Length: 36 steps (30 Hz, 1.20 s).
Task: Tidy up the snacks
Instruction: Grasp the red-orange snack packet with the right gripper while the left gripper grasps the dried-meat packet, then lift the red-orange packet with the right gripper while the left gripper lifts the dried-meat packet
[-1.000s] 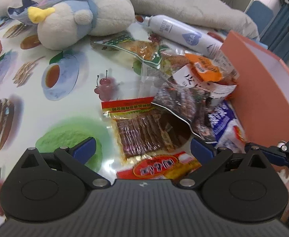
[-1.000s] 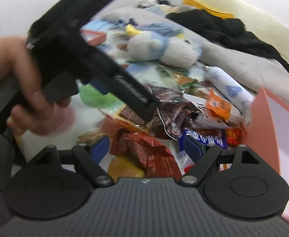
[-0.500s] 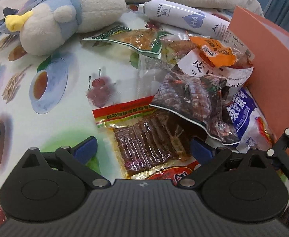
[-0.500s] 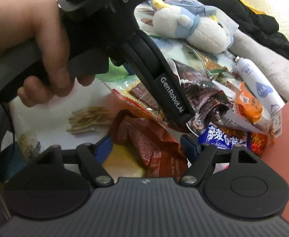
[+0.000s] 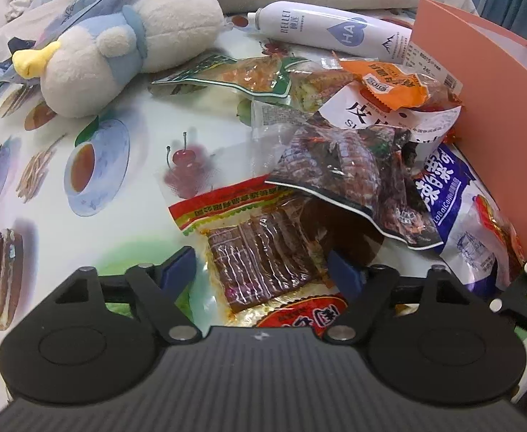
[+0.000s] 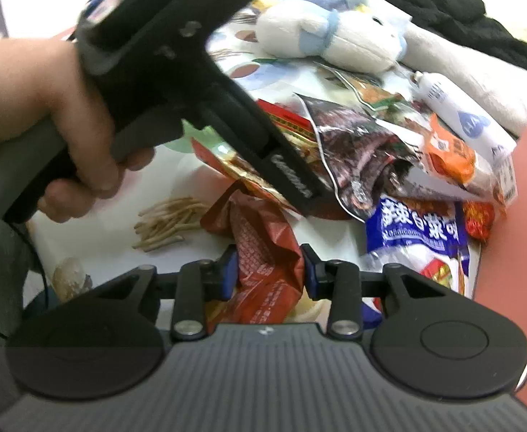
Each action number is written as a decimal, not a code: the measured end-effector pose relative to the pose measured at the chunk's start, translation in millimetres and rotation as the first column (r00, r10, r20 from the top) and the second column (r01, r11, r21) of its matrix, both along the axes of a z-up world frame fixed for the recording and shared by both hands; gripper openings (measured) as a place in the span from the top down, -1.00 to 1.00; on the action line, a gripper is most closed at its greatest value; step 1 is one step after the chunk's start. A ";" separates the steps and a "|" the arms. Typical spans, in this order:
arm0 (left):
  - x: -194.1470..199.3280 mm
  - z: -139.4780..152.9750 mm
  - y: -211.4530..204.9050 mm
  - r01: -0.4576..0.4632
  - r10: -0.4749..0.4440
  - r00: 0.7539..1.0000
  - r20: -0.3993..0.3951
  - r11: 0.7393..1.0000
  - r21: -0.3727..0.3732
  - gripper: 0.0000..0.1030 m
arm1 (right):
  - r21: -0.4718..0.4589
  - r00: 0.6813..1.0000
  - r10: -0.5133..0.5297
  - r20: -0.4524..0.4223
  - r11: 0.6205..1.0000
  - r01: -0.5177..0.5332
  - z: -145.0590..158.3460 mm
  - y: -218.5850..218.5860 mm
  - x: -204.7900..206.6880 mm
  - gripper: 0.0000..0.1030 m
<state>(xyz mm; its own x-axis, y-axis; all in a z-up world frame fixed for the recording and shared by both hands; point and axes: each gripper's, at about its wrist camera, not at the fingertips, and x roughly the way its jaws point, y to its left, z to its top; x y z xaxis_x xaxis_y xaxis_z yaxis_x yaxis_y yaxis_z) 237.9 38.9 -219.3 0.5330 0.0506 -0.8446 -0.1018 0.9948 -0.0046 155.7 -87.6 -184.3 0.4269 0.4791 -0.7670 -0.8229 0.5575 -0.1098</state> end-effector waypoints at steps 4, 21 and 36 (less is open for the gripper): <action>-5.0 0.8 -0.5 0.004 -0.004 1.000 0.013 1.000 -0.002 -0.42 | 0.022 0.998 -0.064 -0.026 0.998 0.064 0.1 -6.8 1.6 0.27; -48.5 15.2 18.1 -0.077 0.081 0.996 0.032 0.991 -0.111 0.72 | 0.090 0.965 -0.241 -0.099 0.964 0.250 13.6 -23.7 -14.0 0.32; -96.3 28.4 55.2 -0.154 0.196 0.974 0.109 0.937 -0.313 0.89 | 0.134 0.932 -0.362 -0.015 0.923 0.361 36.3 -26.7 -26.6 0.32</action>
